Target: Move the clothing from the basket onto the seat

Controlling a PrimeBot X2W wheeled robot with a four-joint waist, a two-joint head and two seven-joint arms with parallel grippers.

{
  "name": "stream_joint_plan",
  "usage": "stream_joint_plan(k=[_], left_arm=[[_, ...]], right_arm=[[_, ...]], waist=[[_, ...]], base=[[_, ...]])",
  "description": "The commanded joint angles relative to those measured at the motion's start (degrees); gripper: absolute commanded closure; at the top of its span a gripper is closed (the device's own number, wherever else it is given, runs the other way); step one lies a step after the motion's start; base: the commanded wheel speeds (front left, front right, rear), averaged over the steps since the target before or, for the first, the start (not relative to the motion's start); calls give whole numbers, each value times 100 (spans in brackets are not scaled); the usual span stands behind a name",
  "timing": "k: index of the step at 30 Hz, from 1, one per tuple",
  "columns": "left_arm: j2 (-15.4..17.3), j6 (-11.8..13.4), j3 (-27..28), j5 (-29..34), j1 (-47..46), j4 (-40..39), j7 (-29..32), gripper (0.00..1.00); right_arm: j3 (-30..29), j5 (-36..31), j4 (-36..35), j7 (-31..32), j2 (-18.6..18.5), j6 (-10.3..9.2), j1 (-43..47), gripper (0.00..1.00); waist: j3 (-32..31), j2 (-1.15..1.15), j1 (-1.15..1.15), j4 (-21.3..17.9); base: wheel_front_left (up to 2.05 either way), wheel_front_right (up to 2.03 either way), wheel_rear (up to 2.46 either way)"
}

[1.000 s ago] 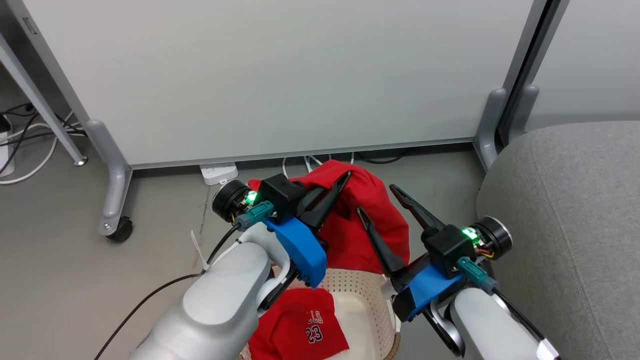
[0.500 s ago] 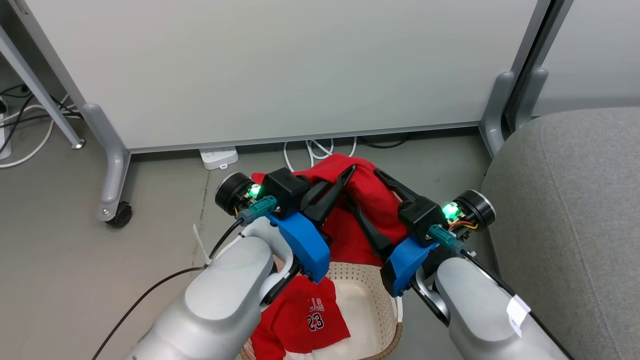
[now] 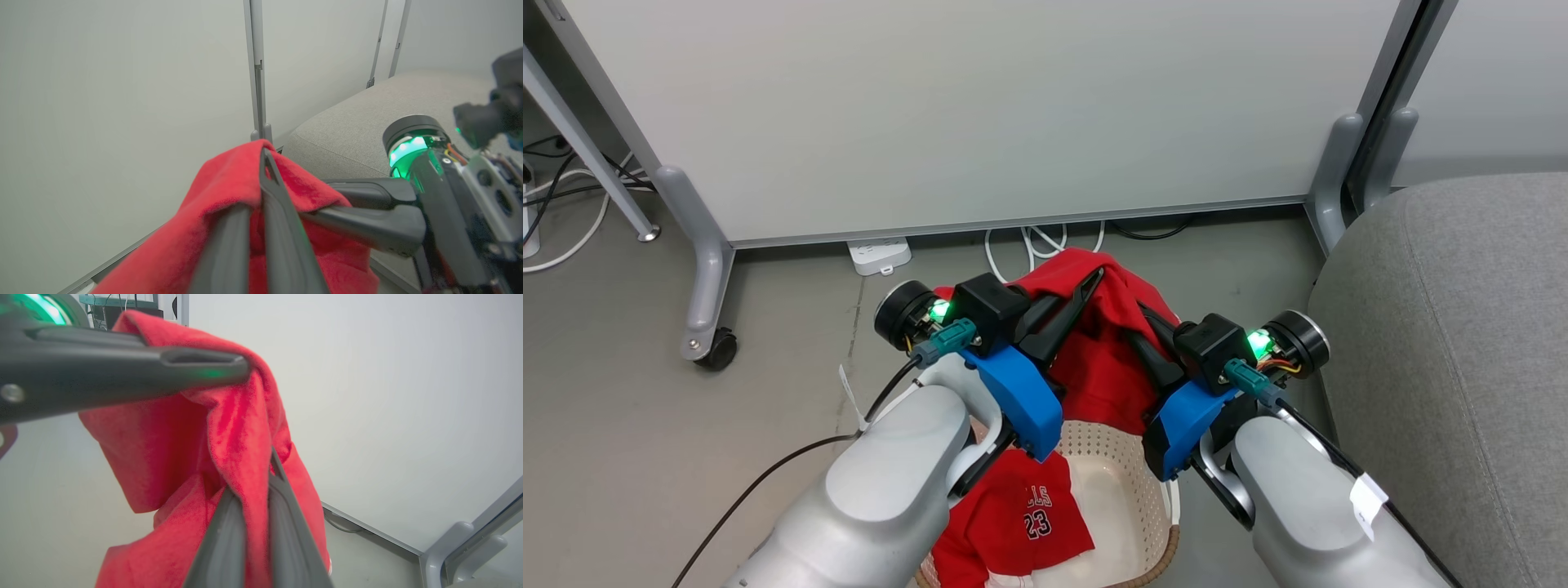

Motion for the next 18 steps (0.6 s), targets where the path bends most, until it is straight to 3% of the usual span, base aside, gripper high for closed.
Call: stream_joint_plan(k=[1, 15, 16, 17, 18], left_arm=[[-2, -1, -13, -1, -56, 2, -22, 100], [4, -11, -46, -53, -72, 46, -28, 100], [4, -12, -43, -61, -64, 58, -28, 96], [2, -13, -46, -65, -64, 64, -28, 66], [2, -14, -50, -75, -67, 75, -29, 0]], right_arm=[[19, 63, -32, -2, 27, -2, -22, 100], [43, 189, -85, -1, 29, -2, 6, 100], [43, 189, -89, -1, 29, -2, 12, 100], [39, 195, -95, -1, 29, -2, 15, 100], [34, 209, -100, -1, 29, -2, 19, 100]], waist=[[-5, 0, 0, 0], [2, 0, 0, -4], [-1, 0, 0, -5], [-2, 0, 0, -6], [-3, 0, 0, -7]], base=[[0, 0, 0], [0, 0, 0], [0, 0, 0], [0, 0, 0], [0, 0, 0]])
